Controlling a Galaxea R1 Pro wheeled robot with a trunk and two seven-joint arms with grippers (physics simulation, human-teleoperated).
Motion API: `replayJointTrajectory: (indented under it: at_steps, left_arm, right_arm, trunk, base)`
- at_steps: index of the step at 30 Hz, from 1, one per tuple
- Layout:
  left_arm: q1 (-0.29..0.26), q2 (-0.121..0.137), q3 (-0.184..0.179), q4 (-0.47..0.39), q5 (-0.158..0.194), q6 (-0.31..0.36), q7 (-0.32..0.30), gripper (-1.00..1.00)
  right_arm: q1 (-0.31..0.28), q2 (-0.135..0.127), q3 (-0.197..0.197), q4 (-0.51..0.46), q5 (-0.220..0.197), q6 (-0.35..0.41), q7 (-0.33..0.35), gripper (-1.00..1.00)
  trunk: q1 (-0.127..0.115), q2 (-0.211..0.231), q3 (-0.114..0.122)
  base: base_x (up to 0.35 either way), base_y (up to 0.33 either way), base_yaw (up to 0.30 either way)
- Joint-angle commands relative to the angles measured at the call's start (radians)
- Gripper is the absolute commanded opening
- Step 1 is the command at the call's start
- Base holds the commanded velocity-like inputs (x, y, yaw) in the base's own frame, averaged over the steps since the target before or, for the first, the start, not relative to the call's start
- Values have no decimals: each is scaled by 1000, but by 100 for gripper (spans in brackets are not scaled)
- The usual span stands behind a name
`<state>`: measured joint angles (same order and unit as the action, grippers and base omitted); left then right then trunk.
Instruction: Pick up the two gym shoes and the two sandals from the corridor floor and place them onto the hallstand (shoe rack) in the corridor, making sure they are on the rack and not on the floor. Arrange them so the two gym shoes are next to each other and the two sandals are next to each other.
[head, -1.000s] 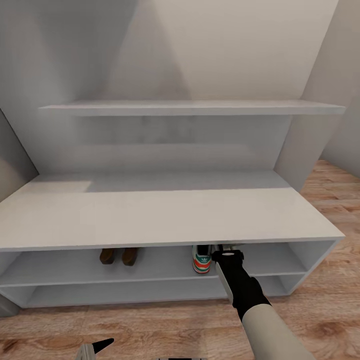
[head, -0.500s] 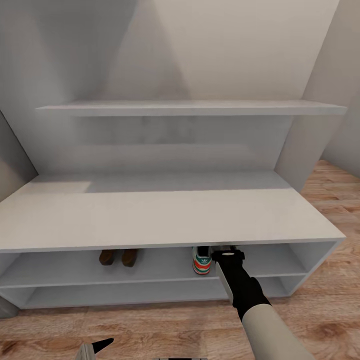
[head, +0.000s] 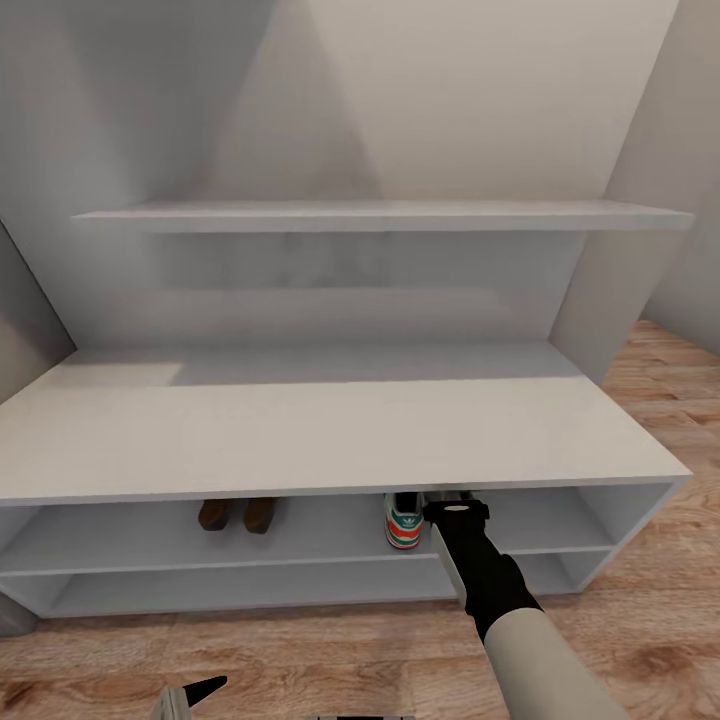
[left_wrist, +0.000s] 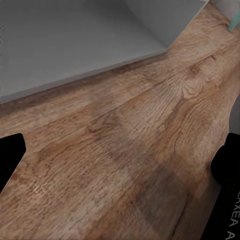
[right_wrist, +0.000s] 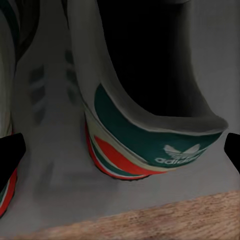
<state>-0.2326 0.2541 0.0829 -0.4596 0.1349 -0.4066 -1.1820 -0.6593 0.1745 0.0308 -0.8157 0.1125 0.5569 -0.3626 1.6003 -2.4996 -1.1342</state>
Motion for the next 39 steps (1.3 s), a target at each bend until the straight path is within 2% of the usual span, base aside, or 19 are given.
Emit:
replayJointTrajectory:
  at_steps: [1, 7, 34, 39]
  left_arm:
    - [-1, 0, 1, 1, 2, -5, -4, 100]
    - [-1, 1, 1, 1, 3, -6, -4, 100]
    - [-1, 1, 3, 1, 8, -6, -4, 100]
    - [-1, 7, 3, 1, 9, -4, -12, 100]
  right_arm:
    - [0, 0, 1, -1, 10, 9, 1, 100]
    - [0, 0, 1, 1, 10, 9, 1, 100]
    - [0, 0, 3, 1, 10, 9, 1, 100]
    - [-1, 0, 3, 2, 10, 9, 2, 100]
  trunk:
    - [0, 0, -1]
    - [0, 0, -1]
    - [0, 0, -1]
    - [0, 0, -1]
  base:
    - [-53, 0, 0]
    - [-194, 0, 0]
    - [-333, 0, 0]
    - [-132, 0, 0]
